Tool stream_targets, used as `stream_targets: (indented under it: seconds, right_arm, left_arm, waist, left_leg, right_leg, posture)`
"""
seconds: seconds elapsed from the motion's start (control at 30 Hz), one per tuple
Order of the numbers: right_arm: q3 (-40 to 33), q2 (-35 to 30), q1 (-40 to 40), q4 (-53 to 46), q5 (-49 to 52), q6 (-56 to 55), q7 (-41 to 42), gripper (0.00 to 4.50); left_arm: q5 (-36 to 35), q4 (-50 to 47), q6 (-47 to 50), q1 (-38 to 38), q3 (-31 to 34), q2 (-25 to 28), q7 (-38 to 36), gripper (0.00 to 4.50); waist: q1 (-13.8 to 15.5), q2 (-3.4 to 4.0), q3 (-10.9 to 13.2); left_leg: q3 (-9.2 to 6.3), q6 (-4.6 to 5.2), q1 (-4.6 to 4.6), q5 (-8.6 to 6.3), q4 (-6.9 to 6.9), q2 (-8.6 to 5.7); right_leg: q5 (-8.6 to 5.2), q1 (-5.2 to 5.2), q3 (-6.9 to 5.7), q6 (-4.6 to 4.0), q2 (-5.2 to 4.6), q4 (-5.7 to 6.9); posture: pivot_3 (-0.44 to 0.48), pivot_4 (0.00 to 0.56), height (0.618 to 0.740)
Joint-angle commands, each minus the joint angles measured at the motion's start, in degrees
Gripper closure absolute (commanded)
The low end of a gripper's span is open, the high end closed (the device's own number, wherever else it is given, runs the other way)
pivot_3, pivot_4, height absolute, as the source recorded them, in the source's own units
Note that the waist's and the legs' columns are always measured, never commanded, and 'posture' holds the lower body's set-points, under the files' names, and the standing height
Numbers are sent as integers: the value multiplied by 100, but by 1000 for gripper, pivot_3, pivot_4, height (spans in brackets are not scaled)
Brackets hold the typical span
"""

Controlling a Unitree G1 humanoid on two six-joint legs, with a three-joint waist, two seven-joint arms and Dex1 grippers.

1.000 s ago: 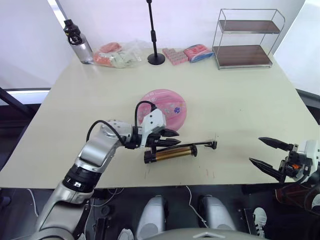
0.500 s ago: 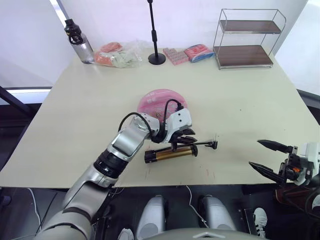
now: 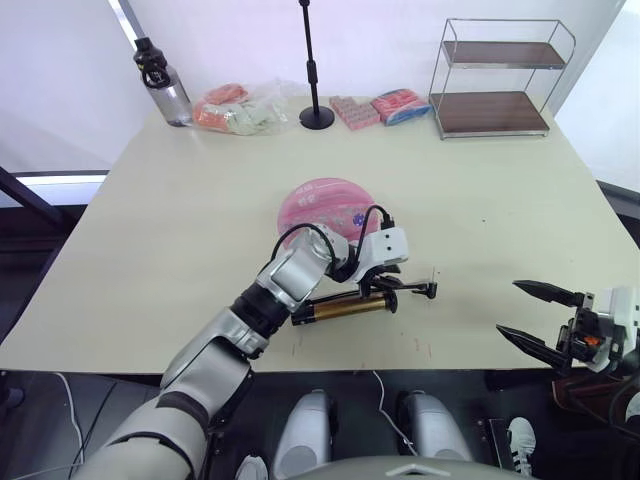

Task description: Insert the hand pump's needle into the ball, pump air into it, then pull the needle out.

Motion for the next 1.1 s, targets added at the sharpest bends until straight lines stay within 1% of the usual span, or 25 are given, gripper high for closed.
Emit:
stream_targets:
  seconds: [0.03, 0.2, 0.37, 0.47, 0.77, 0.9, 1.1]
  right_arm:
    - [-66, 9, 6, -200, 64, -89, -23, 0]
    - [-46, 27, 8, -261, 60, -72, -80, 0]
    - [-35, 25, 32, -297, 56, -79, -120, 0]
    - [-23, 31, 41, -320, 47, -90, -154, 0]
    - [23, 67, 37, -383, 20, -73, -231, 0]
    - [73, 86, -11, -342, 2, -100, -233, 0]
    - [76, 74, -63, -275, -2, -128, -205, 0]
  left_arm:
    - [265, 406, -282, -199, -147, -202, -27, 3147]
    - [443, 971, -519, -365, -144, -523, -49, 3147]
    - [501, 1215, -531, -496, -154, -718, -311, 3147]
    - [537, 1357, -530, -567, -87, -821, -342, 3147]
    - [592, 1342, -554, -629, 54, -737, -401, 3147]
    - [708, 1510, -690, -656, 75, -742, -281, 3147]
    - [745, 1519, -691, -635, 129, -789, -313, 3147]
  waist:
    - [-2, 0, 0]
    - [1, 1, -1]
    - [-6, 1, -1]
    - [-6, 1, -1]
    - [-9, 1, -1]
    - [-8, 1, -1]
    - [-7, 1, -1]
  left_leg:
    - [-1, 0, 0, 0, 2, -1]
    - [-8, 1, 0, 0, 9, -3]
    - [-14, 1, -2, 0, 21, -2]
    - [-17, 1, -4, 0, 25, -2]
    - [-19, 1, -6, 0, 25, -1]
    - [-20, 1, -6, 0, 25, 0]
    - [-21, 1, -6, 0, 26, 0]
  right_leg:
    - [0, 1, 1, 0, 0, 0]
    - [1, 7, 2, 2, 1, 1]
    - [2, 8, 2, 4, 5, 6]
    - [2, 8, 3, 5, 7, 7]
    - [2, 8, 2, 5, 8, 7]
    - [2, 8, 2, 5, 10, 7]
    - [2, 8, 2, 5, 10, 7]
  posture:
    - [0, 150, 740]
    - [0, 150, 740]
    - [0, 150, 740]
    - [0, 150, 740]
    - [0, 150, 740]
    - [0, 150, 740]
    - [0, 150, 740]
